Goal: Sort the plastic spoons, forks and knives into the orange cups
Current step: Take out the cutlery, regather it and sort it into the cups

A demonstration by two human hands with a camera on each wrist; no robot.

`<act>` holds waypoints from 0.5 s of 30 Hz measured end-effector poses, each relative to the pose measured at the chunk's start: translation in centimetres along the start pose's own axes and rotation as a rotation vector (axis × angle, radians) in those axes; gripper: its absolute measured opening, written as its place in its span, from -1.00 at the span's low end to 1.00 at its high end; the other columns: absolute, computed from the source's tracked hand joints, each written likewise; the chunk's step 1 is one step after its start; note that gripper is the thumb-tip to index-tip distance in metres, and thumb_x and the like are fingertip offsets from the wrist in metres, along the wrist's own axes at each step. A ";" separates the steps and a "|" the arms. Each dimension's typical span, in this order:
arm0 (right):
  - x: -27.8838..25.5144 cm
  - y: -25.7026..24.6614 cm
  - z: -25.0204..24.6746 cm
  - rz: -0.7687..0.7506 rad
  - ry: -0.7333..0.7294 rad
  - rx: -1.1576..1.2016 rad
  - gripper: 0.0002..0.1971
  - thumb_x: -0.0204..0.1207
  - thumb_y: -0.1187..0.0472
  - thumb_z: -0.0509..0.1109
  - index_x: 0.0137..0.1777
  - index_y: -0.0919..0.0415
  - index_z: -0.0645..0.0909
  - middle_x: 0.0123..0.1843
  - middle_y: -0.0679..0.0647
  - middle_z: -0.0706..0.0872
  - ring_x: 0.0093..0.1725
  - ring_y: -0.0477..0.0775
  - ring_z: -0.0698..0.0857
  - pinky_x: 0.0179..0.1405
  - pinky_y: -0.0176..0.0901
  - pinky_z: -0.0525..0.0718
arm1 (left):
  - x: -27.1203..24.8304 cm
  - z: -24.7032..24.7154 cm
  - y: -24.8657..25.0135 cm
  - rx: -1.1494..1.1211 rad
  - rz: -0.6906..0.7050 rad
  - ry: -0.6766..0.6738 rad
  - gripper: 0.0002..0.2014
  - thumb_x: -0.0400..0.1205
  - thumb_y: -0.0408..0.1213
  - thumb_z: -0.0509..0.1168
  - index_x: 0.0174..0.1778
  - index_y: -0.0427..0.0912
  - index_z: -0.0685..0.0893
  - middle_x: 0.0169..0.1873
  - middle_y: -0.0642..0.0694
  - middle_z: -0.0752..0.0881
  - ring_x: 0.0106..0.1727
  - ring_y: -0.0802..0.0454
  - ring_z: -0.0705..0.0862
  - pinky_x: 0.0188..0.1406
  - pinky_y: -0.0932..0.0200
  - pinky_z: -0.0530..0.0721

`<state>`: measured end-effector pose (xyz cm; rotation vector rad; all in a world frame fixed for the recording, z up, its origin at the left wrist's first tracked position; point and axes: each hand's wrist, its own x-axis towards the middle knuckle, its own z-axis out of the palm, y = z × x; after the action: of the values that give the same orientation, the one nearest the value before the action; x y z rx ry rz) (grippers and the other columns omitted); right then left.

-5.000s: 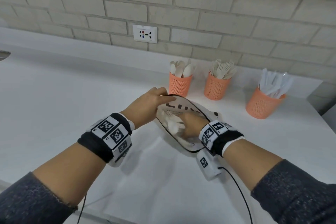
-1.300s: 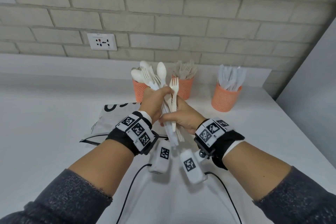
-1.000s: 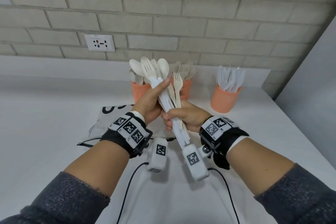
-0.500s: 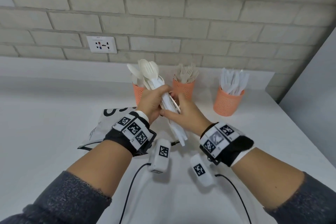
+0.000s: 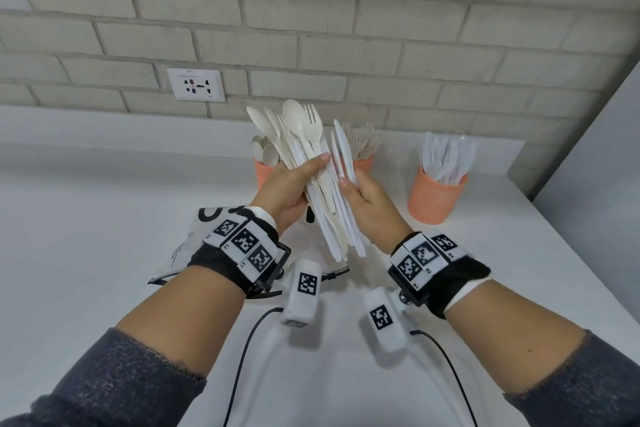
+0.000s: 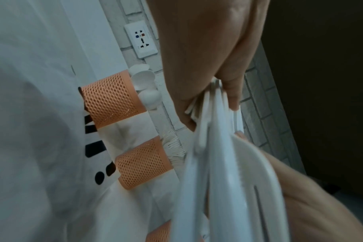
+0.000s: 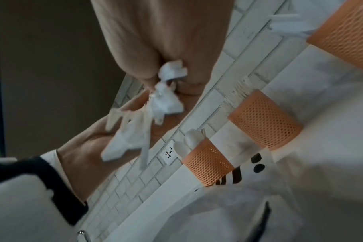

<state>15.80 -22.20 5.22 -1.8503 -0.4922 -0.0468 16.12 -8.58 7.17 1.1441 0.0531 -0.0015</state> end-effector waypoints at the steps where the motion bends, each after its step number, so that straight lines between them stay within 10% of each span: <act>1: 0.0 0.0 0.0 0.026 -0.014 0.036 -0.66 0.71 0.26 0.06 0.42 0.29 0.43 0.21 0.11 0.66 0.20 0.03 0.66 0.24 -0.17 0.62 | 0.0 0.0 0.0 0.012 -0.005 0.017 -0.69 0.59 -0.40 0.34 0.26 -0.27 0.59 0.02 -0.22 0.75 -0.04 -0.10 0.76 0.01 -0.05 0.76; 11: 0.3 -0.2 -0.8 0.210 -0.043 0.092 -0.71 0.70 0.19 0.09 0.35 0.16 0.49 0.15 0.17 0.73 0.10 0.17 0.74 0.07 0.15 0.74 | -0.2 0.4 0.1 0.080 0.014 0.082 -0.73 0.55 -0.48 0.35 0.15 -0.22 0.58 -0.08 -0.25 0.72 -0.09 -0.20 0.75 -0.02 -0.20 0.74; 15: 0.9 -0.3 -1.5 0.219 0.032 0.072 -0.80 0.70 0.21 0.10 0.07 0.28 0.52 -0.12 0.20 0.69 -0.17 0.14 0.69 -0.19 -0.11 0.71 | -0.1 0.4 0.1 0.072 0.029 0.101 -0.82 0.57 -0.48 0.32 -0.11 -0.08 0.57 -0.20 -0.14 0.70 -0.15 -0.12 0.71 -0.05 -0.13 0.70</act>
<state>16.82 -23.24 6.30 -1.8194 -0.2636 0.0880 16.01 -8.92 7.43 1.2168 0.1270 0.0807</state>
